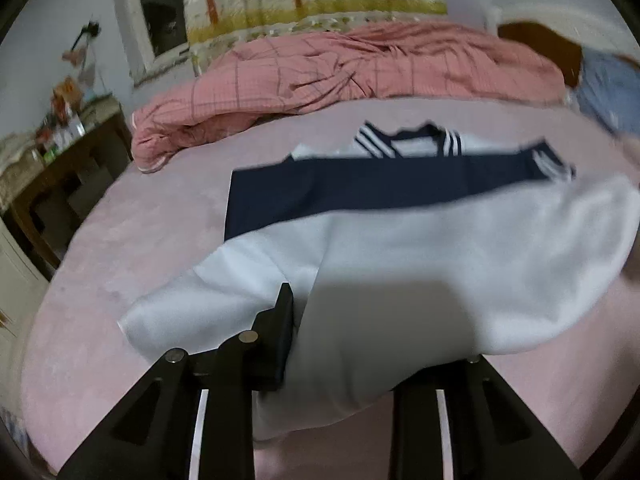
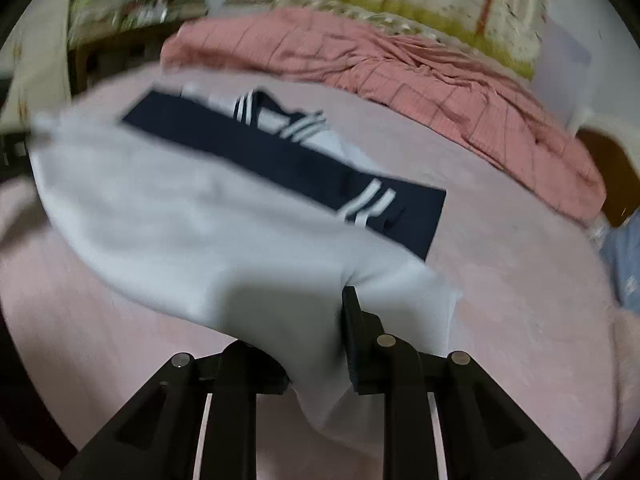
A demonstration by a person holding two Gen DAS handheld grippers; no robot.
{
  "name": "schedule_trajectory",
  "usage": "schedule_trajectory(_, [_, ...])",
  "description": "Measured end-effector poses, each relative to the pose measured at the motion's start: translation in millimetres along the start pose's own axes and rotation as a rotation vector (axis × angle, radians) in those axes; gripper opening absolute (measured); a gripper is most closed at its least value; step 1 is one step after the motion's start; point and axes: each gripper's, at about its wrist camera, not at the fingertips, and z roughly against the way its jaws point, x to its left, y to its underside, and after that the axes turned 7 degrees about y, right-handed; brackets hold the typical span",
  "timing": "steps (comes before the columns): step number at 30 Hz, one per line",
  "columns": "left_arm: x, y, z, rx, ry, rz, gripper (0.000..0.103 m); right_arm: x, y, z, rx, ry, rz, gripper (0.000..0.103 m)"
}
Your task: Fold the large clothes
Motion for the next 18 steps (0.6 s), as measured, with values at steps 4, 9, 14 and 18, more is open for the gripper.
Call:
schedule_trajectory(4, [20,-62,-31,0.09,0.074,0.029,0.028,-19,-43,-12,0.038,-0.043,-0.058,0.023])
schedule_trajectory(9, [50,-118,-112,0.294,0.143,0.11,0.03,-46,-97,-57,0.115,-0.104,-0.115,0.024])
schedule_trajectory(14, [56,-142,-161,0.334,0.141,0.115,0.038,-65,-129,-121,0.185,-0.046,-0.155,0.024])
schedule_trajectory(18, [52,-146,-166,0.288,0.075,0.061,0.06,-74,-132,-154,0.196,-0.027,-0.177,0.025])
